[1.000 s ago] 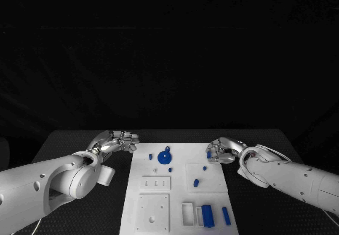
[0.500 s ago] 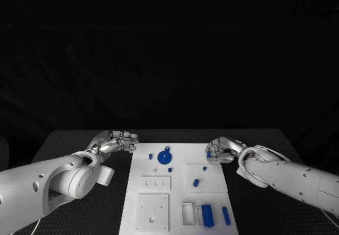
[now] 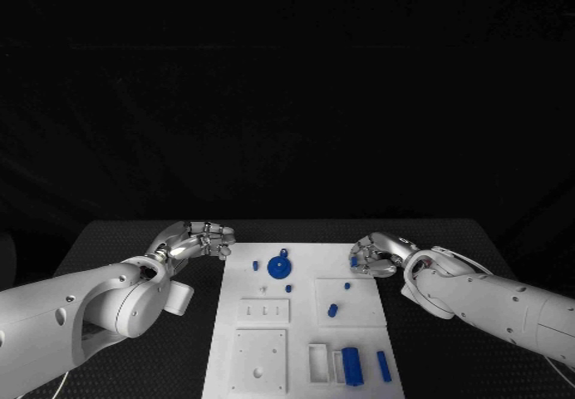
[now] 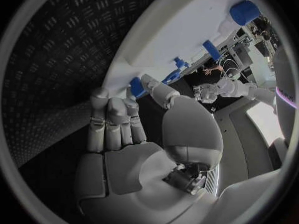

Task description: Assemble the parts on the task board

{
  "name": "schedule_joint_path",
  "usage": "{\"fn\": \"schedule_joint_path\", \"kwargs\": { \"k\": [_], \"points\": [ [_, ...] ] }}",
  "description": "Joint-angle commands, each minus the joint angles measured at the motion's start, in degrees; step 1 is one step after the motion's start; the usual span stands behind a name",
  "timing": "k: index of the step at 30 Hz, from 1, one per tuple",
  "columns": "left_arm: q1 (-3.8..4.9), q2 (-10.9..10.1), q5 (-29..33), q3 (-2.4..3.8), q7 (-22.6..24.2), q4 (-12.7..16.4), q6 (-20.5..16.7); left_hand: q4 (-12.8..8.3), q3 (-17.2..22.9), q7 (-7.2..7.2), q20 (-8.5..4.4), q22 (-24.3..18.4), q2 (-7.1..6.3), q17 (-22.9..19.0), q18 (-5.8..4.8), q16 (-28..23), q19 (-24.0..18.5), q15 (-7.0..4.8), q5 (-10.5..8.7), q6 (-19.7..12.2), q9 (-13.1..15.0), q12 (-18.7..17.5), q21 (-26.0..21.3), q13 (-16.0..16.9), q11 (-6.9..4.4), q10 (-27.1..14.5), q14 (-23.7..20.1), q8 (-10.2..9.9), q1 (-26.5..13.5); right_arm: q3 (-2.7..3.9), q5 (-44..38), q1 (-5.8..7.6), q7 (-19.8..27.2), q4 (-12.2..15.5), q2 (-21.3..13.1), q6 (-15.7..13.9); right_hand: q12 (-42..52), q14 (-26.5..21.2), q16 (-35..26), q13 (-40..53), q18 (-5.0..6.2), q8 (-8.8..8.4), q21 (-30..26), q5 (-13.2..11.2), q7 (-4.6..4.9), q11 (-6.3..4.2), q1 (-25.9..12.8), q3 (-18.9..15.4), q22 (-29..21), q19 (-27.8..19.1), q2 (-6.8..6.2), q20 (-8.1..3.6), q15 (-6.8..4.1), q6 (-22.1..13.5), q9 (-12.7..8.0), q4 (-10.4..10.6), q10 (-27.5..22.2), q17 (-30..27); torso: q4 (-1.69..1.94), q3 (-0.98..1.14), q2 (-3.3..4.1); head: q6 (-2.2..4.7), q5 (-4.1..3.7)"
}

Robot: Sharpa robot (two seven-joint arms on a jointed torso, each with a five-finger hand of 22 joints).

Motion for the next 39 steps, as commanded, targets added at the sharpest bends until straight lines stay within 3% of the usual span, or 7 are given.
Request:
{"fn": "schedule_joint_path", "kwargs": {
  "k": [1, 14, 19, 25, 31, 35, 39],
  "points": [
    [0.02, 0.02, -0.24, 0.04, 0.28, 0.19, 0.84, -0.40, 0.10, 0.03, -0.05, 1.10, 0.10, 0.09, 0.64, -0.38, -0.27, 0.38, -0.01, -0.32, 0.09, -0.39, 0.30, -0.06, 0.19, -0.36, 0.11, -0.25, -0.56, -0.17, -1.29, -0.36, -0.69, -0.04, 0.09, 0.45, 0.24, -0.01, 0.06, -0.10, 2.07, 0.51, 0.36, -0.48, 0.88, -0.32, 0.50, 0.68, 1.05, 0.09, 0.41, -0.52, -0.50, 1.65, 0.15, 0.13, 0.12, 0.07, 0.00, 0.01, 0.00, 0.01, -0.03],
    [0.07, 0.40, -2.97, 0.07, -3.63, -0.02, 2.76, 1.00, -0.39, -0.58, -0.17, 1.15, 0.78, 0.74, 0.65, -0.51, -0.08, 0.21, -0.15, 0.94, 0.54, 0.98, 0.58, 0.56, -1.02, 2.29, 0.66, 0.36, -2.42, -0.08, -3.59, -0.23, -3.71, 3.92, -0.74, -2.33, 0.36, 0.37, 0.29, -0.13, 2.07, 0.95, 0.75, -0.50, 0.44, -0.75, 0.62, 1.51, 1.09, 0.59, 0.38, -0.62, -0.91, 2.78, 0.32, 0.01, 0.92, 0.28, -0.13, 0.02, -0.09, 0.47, 0.06],
    [0.52, 1.09, -5.00, 0.09, -8.75, -0.69, 6.14, 3.78, -1.40, -1.21, -0.69, 1.16, 0.74, 1.53, 0.77, -0.08, 0.61, -0.38, -0.66, 2.09, 0.80, 2.09, 1.11, 1.11, -2.13, 4.61, 1.83, 0.73, -5.93, 0.26, -6.88, 2.07, -6.37, 6.59, -0.89, -1.78, 0.33, 0.61, 0.36, -0.19, 2.07, 1.00, 0.93, -0.52, 0.35, -0.84, -0.09, 1.04, 1.08, 0.89, -0.34, -0.71, -0.99, 3.00, 0.34, 0.18, 1.23, 0.34, -0.15, -0.02, -0.19, 0.87, -0.10],
    [1.90, 3.34, -9.81, 0.10, -16.35, -2.96, 10.32, 8.55, -3.42, -2.33, -2.58, 1.44, -0.60, 4.05, 1.20, 3.37, 3.30, -2.51, -3.87, 4.67, 0.99, 4.53, 3.83, 2.77, -4.45, 9.10, 5.09, 1.27, -11.61, 0.33, -12.52, 5.16, -10.84, 10.65, -0.16, 2.20, 0.28, 0.77, 0.42, -0.25, 2.07, 1.02, 1.04, -0.65, 0.27, -0.92, -0.73, 0.70, 1.03, 1.17, -0.92, -0.83, -1.06, 3.20, 0.34, 0.63, 1.53, 0.43, -0.52, -0.06, -0.86, 1.17, 0.20],
    [3.12, 5.06, -11.95, 0.11, -20.69, -3.55, 11.52, 10.96, -4.37, -2.92, -4.34, 1.56, -1.72, 7.21, 1.21, 8.28, 5.05, -4.38, -4.37, 6.00, 0.98, 7.35, 7.72, 4.70, -6.02, 11.95, 6.73, 1.14, -12.84, 0.33, -16.05, 7.63, -14.52, 14.36, 1.14, 5.17, 0.26, 0.85, 0.47, -0.27, 2.07, 1.06, 1.07, -0.70, 0.18, -0.99, -0.78, 0.76, 0.98, 1.31, -1.29, -0.93, -1.11, 3.37, 0.36, 0.93, 1.74, 0.50, -0.84, -0.16, -1.69, 1.57, 0.41],
    [4.17, 6.09, -13.68, 0.11, -23.04, -3.59, 12.22, 11.39, -4.56, -2.99, -4.88, 1.56, -1.80, 8.17, 1.20, 9.89, 5.44, -4.93, -4.39, 5.71, 0.80, 8.42, 9.10, 5.50, -6.35, 12.70, 7.03, 0.70, -12.69, 0.32, -18.33, 8.53, -17.24, 16.74, 2.36, 6.64, 0.25, 0.87, 0.49, -0.27, 2.07, 1.07, 1.07, -0.72, 0.17, -1.01, -0.78, 0.82, 0.97, 1.35, -1.45, -0.94, -1.13, 3.42, 0.36, 1.05, 1.80, 0.53, -0.86, -0.28, -2.35, 1.54, 0.88],
    [4.94, 6.91, -15.51, 0.10, -25.20, -3.75, 12.70, 13.04, -5.24, -3.41, -6.67, 1.53, -2.63, 11.22, 1.26, 15.54, 6.56, -6.87, -4.36, 5.63, 0.41, 11.98, 14.06, 8.49, -7.16, 14.04, 7.93, -0.19, -12.37, 0.32, -19.67, 8.78, -19.04, 18.65, 3.42, 7.03, 0.21, 0.91, 0.49, -0.29, 2.07, 1.05, 1.06, -0.73, 0.16, -1.02, -0.86, 0.93, 0.94, 1.41, -1.79, -0.94, -1.14, 3.46, 0.35, 1.37, 1.87, 0.57, -0.72, -0.39, -2.99, 1.53, 1.50]
  ]
}}
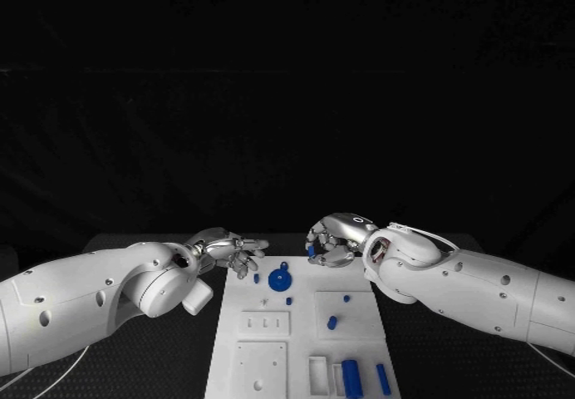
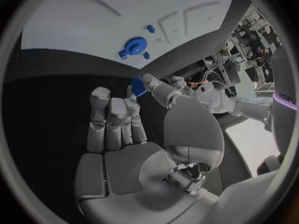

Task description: Assemble the parts on the task board

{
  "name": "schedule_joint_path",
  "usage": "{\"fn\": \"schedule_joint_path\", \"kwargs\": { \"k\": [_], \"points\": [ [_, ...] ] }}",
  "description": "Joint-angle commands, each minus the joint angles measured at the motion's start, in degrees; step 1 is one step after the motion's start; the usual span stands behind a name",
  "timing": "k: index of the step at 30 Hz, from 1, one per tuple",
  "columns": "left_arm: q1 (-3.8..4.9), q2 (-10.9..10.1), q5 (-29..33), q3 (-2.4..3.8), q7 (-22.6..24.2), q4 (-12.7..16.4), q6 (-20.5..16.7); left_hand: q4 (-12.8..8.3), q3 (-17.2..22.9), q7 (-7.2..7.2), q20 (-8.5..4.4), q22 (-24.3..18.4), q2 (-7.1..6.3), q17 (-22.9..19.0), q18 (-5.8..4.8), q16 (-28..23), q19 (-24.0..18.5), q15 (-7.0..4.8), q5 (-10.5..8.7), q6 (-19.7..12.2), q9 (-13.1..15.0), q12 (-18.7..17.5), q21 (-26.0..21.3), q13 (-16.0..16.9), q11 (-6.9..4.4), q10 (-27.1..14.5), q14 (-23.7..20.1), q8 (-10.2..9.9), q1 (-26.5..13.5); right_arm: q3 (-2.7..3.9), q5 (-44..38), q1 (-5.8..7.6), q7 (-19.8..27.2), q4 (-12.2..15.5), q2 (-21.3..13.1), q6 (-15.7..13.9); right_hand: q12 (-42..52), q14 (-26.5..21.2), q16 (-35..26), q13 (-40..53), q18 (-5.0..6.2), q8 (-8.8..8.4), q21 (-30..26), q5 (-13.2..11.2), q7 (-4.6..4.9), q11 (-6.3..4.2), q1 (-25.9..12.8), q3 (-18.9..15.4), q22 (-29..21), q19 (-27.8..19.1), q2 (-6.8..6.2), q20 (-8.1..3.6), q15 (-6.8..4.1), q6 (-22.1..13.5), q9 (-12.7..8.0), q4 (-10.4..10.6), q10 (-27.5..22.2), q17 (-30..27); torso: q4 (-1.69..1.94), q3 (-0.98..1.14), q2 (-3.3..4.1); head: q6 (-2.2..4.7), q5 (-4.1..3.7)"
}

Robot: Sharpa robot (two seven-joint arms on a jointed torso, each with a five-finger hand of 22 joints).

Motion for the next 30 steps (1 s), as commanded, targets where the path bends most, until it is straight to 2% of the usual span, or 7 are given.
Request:
{"fn": "schedule_joint_path", "kwargs": {
  "k": [1, 8, 11, 17, 24, 27, 30],
  "points": [
    [0.45, 0.67, -4.17, 0.03, -4.91, -0.14, 2.74, 1.09, -0.20, -0.38, -1.04, 1.56, -0.58, 1.24, 0.35, 2.51, -0.28, -0.70, -0.07, 0.03, -0.20, 1.84, 2.35, 1.67, -0.27, -0.05, -0.37, -0.58, 0.39, -0.01, -4.49, 0.06, -4.62, 1.43, 0.71, 2.95, 0.19, 0.32, 0.27, -0.09, 2.04, 0.15, 0.28, -0.29, 1.51, -0.05, -0.11, 0.15, 0.93, 0.31, -0.71, -0.23, -0.16, 1.82, 0.02, 0.34, 0.41, 0.06, 0.17, -0.15, -1.00, -0.11, 0.69],
    [0.51, 2.27, -5.08, 0.00, -6.66, -0.46, 2.30, 3.61, -0.25, -0.27, -2.06, 1.43, -1.89, 2.15, 0.20, 5.50, -0.73, -1.50, -0.18, -1.10, -0.84, 5.06, 5.51, 4.58, -0.26, -1.02, -0.77, -1.87, 1.03, -0.03, -5.74, 0.08, -5.48, 2.10, 3.44, 4.28, 0.13, 0.36, 0.25, -0.10, 2.03, 0.11, 0.26, -0.19, 1.50, -0.06, 0.06, 0.52, 0.89, 0.38, -0.87, -0.22, -0.16, 1.86, -0.01, 0.73, 0.50, 0.10, 0.36, -0.27, -1.76, -0.11, 1.59],
    [0.50, 2.84, -5.60, -0.01, -7.22, -0.45, 2.49, 4.84, -0.45, -0.26, -2.26, 1.33, -2.09, 2.02, 0.09, 6.32, -1.31, -1.60, -0.17, -1.05, -0.96, 6.36, 6.51, 5.89, -0.25, -2.02, -1.16, -2.09, 1.77, -0.07, -6.38, 0.08, -5.77, 2.20, 4.43, 4.21, 0.12, 0.37, 0.24, -0.10, 2.03, 0.09, 0.25, -0.18, 1.50, -0.06, 0.08, 0.59, 0.89, 0.40, -0.96, -0.21, -0.16, 1.86, -0.01, 0.82, 0.52, 0.11, 0.24, -0.36, -1.89, -0.15, 2.01],
    [0.50, 3.34, -6.64, -0.12, -8.20, -0.04, 4.07, 5.75, -0.95, -0.33, -2.33, 1.24, -1.92, 1.69, 0.05, 6.81, -1.81, -1.61, -0.17, -0.54, -0.92, 7.30, 7.16, 6.92, -0.30, -2.94, -1.54, -1.97, 2.70, -0.10, -6.70, 0.07, -6.21, 2.13, 5.66, 3.46, 0.06, 0.39, 0.20, -0.10, 2.03, 0.04, 0.23, -0.01, 1.52, -0.04, 0.06, 0.79, 0.88, 0.41, -1.20, -0.15, -0.14, 1.86, -0.04, 1.13, 0.54, 0.12, 0.21, -0.36, -1.98, -0.37, 2.45],
    [0.50, 3.28, -7.43, -0.17, -8.66, 0.29, 4.52, 6.54, -1.59, -0.47, -2.31, 1.16, -1.65, 1.35, 0.02, 7.09, -2.25, -1.57, -0.17, 0.24, -0.82, 7.84, 7.48, 7.57, -0.40, -3.66, -1.89, -1.66, 3.29, -0.21, -6.83, 0.07, -6.46, 2.55, 6.10, 3.67, 0.04, 0.40, 0.18, -0.10, 2.04, 0.01, 0.21, 0.12, 1.53, -0.03, 0.09, 0.92, 0.87, 0.42, -1.34, -0.13, -0.13, 1.87, -0.06, 1.26, 0.55, 0.12, 0.27, -0.50, -1.88, -0.59, 2.69],
    [0.50, 3.14, -7.45, -0.19, -8.75, 0.40, 4.62, 7.09, -1.98, -0.42, -2.18, 1.05, -1.57, 0.99, -0.04, 6.99, -2.79, -1.39, -0.17, 0.40, -0.85, 7.88, 7.41, 7.82, -0.31, -4.43, -2.40, -1.66, 3.77, -0.25, -7.20, 0.07, -6.60, 2.90, 6.23, 3.76, 0.03, 0.40, 0.17, -0.09, 2.03, 0.00, 0.21, 0.14, 1.53, -0.03, 0.07, 0.95, 0.87, 0.42, -1.43, -0.12, -0.13, 1.87, -0.06, 1.31, 0.56, 0.13, 0.21, -0.42, -1.89, -0.63, 2.81],
    [0.50, 3.04, -7.45, -0.19, -8.66, 0.59, 4.73, 7.75, -2.33, -0.09, -1.60, 0.64, -1.37, -0.04, -0.23, 5.75, -4.20, -0.66, -0.14, 0.43, -0.92, 6.98, 6.54, 7.62, 0.13, -6.29, -3.94, -1.74, 4.54, -0.31, -7.25, 0.07, -6.65, 2.82, 6.45, 3.92, 0.02, 0.41, 0.17, -0.09, 2.03, -0.02, 0.20, 0.16, 1.53, -0.02, 0.06, 0.96, 0.87, 0.42, -1.51, -0.11, -0.13, 1.86, -0.07, 1.35, 0.56, 0.13, 0.15, -0.40, -1.87, -0.67, 2.84]
  ]
}}
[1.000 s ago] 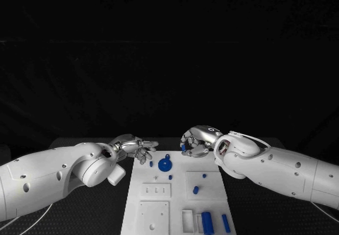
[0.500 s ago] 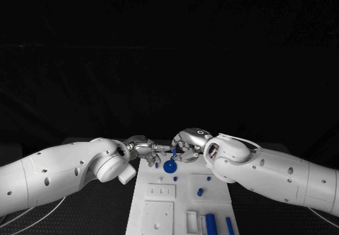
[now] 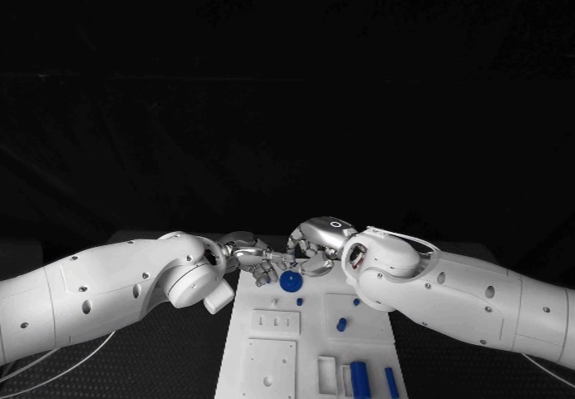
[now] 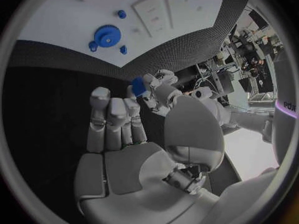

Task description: Assemble the parts on the task board

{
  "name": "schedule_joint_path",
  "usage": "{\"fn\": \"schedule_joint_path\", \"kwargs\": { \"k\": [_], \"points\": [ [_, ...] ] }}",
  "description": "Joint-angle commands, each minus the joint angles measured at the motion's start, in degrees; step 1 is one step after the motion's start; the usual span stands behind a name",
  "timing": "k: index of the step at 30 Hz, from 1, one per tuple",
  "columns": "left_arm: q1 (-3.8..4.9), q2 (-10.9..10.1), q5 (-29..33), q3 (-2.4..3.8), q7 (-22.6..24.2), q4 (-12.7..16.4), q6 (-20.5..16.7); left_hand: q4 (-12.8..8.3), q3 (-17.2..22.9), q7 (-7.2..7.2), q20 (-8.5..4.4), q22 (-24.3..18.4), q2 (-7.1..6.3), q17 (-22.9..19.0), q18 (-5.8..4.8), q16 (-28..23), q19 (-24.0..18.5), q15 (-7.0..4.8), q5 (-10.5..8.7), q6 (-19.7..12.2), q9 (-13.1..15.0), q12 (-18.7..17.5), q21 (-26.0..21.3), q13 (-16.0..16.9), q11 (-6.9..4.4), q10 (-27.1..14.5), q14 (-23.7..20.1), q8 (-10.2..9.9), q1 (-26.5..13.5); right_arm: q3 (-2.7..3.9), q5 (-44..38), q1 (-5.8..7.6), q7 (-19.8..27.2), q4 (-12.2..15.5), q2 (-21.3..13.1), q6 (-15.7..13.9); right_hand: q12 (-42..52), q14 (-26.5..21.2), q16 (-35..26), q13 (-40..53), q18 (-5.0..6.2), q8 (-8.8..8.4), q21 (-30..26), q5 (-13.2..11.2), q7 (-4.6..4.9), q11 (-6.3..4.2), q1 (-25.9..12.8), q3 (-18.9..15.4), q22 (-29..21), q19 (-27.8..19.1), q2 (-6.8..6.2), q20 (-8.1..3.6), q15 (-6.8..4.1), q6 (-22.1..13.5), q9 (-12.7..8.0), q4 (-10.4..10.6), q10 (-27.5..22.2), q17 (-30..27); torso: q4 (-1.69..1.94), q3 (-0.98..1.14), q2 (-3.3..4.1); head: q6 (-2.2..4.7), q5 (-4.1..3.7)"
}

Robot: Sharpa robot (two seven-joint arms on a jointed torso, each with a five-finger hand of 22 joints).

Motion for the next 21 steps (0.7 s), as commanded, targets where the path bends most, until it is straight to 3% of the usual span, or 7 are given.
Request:
{"fn": "schedule_joint_path", "kwargs": {
  "k": [1, 8, 9, 21],
  "points": [
    [0.08, 0.03, -0.74, 0.02, -0.30, 0.31, 1.41, 0.46, -0.04, 0.19, -1.68, 0.58, 0.06, -0.48, -0.26, -0.61, -0.59, 0.33, -0.16, 0.30, -0.05, -0.45, -0.45, -0.12, 0.15, -0.72, -0.57, 0.25, 0.82, -0.07, -1.33, 0.00, -0.57, 0.03, 0.22, 1.02, 0.02, 0.19, 0.17, -0.05, 2.04, 0.06, 0.21, 0.17, 1.49, -0.12, 0.00, -0.06, 0.87, 0.11, -0.68, -0.01, -0.12, 1.71, 0.08, 0.33, 0.47, 0.09, -0.07, 0.03, 0.04, -0.07, 0.06],
    [0.07, 0.05, -0.29, 0.02, -0.08, 0.36, 0.93, 0.63, -0.14, 0.20, -1.60, 0.55, 0.26, -0.62, -0.24, -0.65, -0.61, 0.39, -0.16, 0.34, -0.06, -0.46, -0.48, -0.09, 0.15, -0.73, -0.51, 0.25, 0.99, -0.35, -1.41, 0.00, -0.70, 0.54, 0.40, 1.33, 0.01, 0.19, 0.16, -0.05, 2.04, 0.05, 0.20, 0.20, 1.49, -0.12, 0.02, -0.03, 0.87, 0.11, -0.72, -0.01, -0.12, 1.71, 0.08, 0.34, 0.47, 0.10, -0.09, 0.00, -0.02, -0.37, 0.12],
    [0.07, 0.14, -0.20, 0.02, 0.07, 0.21, 1.13, 0.79, -0.18, 0.32, -1.46, 0.47, 1.20, -0.89, -0.23, -0.89, -0.81, 0.54, -0.14, 0.13, -0.13, -0.78, -0.64, -0.20, 0.29, -1.15, -0.70, 0.10, 1.39, -0.39, -1.44, 0.00, -0.72, 0.66, 0.39, 1.36, 0.01, 0.19, 0.15, -0.05, 2.04, 0.05, 0.20, 0.22, 1.49, -0.12, 0.04, -0.01, 0.87, 0.11, -0.74, -0.01, -0.12, 1.71, 0.07, 0.34, 0.47, 0.10, -0.09, 0.02, -0.01, -0.36, 0.16],
    [0.06, 0.34, -0.12, 0.01, -0.85, 0.11, 0.63, 1.65, -2.02, 0.44, -0.95, 0.36, 2.06, -1.97, -0.17, -1.38, -1.58, 1.02, -0.11, 0.21, -0.31, -1.44, -1.04, -0.26, 0.47, -1.68, -1.13, -0.09, 2.91, -0.81, -1.44, 0.00, -0.90, 1.57, 0.66, 1.44, -0.01, 0.18, 0.13, -0.04, 2.04, 0.02, 0.18, 0.29, 1.50, -0.11, 0.09, 0.04, 0.87, 0.10, -0.88, 0.01, -0.11, 1.69, 0.06, 0.36, 0.46, 0.10, -0.02, -0.02, -0.08, -0.36, 0.23]
  ]
}}
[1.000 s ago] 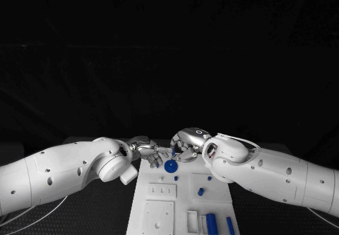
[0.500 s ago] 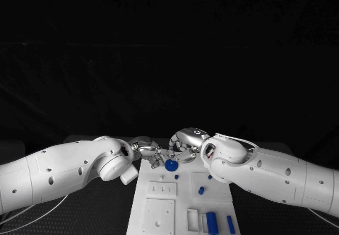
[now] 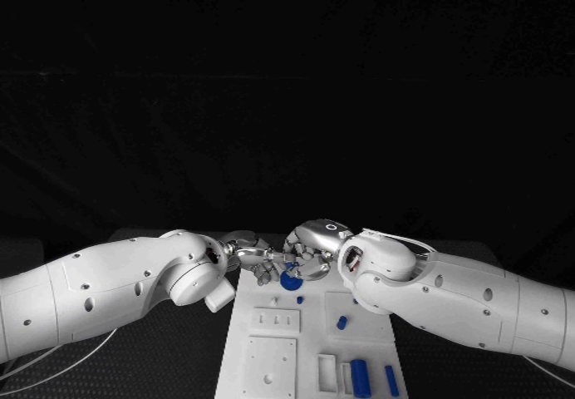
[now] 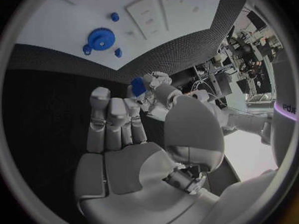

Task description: Assemble the parts on the task board

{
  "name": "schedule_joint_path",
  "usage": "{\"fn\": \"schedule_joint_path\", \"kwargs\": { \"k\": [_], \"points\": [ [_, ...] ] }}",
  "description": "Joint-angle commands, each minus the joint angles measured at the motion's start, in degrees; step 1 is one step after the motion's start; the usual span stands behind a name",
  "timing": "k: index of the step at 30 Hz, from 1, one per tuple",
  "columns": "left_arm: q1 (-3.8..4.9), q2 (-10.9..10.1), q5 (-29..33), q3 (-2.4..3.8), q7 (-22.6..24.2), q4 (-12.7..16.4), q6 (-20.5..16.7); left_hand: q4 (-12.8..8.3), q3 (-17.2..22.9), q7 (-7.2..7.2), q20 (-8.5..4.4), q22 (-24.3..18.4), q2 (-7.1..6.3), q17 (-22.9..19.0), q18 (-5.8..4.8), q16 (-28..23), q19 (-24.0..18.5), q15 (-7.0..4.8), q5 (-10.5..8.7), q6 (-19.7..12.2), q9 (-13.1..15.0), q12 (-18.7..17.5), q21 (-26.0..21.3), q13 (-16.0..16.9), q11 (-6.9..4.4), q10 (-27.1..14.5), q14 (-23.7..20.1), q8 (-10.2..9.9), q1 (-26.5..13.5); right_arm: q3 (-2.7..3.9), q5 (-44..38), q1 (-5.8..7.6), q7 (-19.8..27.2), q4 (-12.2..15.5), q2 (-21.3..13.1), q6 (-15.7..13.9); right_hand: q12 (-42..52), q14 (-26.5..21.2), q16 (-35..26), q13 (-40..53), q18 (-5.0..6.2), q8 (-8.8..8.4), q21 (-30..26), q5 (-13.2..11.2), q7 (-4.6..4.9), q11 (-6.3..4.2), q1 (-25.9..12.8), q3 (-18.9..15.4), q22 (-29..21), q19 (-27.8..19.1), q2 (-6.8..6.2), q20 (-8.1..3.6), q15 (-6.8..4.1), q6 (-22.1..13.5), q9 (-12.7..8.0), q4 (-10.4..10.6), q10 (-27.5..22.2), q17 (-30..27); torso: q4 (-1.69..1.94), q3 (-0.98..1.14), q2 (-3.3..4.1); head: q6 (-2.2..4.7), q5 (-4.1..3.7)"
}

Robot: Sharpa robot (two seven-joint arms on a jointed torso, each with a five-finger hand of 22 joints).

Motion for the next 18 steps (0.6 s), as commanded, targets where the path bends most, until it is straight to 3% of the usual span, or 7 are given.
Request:
{"fn": "schedule_joint_path", "kwargs": {
  "k": [1, 10, 18],
  "points": [
    [0.07, 0.20, 0.08, 0.04, -0.43, 0.09, 0.26, 0.00, -0.58, 0.36, -1.38, 0.38, 0.26, -0.21, -0.13, -0.30, -0.56, 0.33, -0.11, 0.12, -0.11, -0.34, -0.23, -0.07, 0.05, -0.55, -0.29, -0.11, 0.81, -0.03, -0.78, 0.00, -0.22, 0.40, 0.13, 0.81, -0.01, 0.10, 0.13, -0.04, 2.03, 0.31, 0.18, 0.30, 1.49, -0.12, -0.13, 0.04, 0.83, 0.01, -0.67, -0.09, -0.21, 1.70, 0.04, 0.37, 0.46, 0.07, 0.08, -0.02, -0.01, 0.01, -0.01],
    [0.07, 0.23, -0.02, 0.04, -0.77, 0.19, 0.00, -0.14, -1.50, 0.29, -1.17, 0.42, 1.27, -0.72, -0.06, -0.25, -0.84, 0.49, -0.06, 0.73, -0.15, -0.63, -0.28, -0.03, 0.06, -0.75, -0.43, 0.06, 3.02, -0.09, -0.78, -0.01, -0.28, 0.23, 0.52, 0.93, -0.03, 0.09, 0.11, -0.04, 2.03, 0.29, 0.18, 0.43, 1.49, -0.11, -0.12, 0.07, 0.83, 0.01, -0.74, -0.07, -0.21, 1.69, 0.03, 0.40, 0.45, 0.07, 0.02, -0.01, 0.03, -0.08, 0.03],
    [0.07, 0.42, 0.13, 0.03, -0.71, -0.14, -0.21, -2.31, -1.96, -0.17, -1.10, 0.47, 4.42, -1.30, -0.12, 0.21, -0.92, 0.49, 0.60, 2.38, -0.14, -0.78, -0.24, 0.13, -0.22, -0.53, -0.35, 0.64, 7.34, -0.25, -0.74, -0.01, -0.19, 0.14, 0.82, 1.09, -0.03, 0.09, 0.10, -0.03, 2.03, 0.28, 0.17, 0.48, 1.49, -0.11, -0.13, 0.08, 0.83, 0.01, -0.75, -0.06, -0.20, 1.70, 0.03, 0.44, 0.45, 0.07, 0.04, 0.00, 0.03, -0.28, 0.13]
  ]
}}
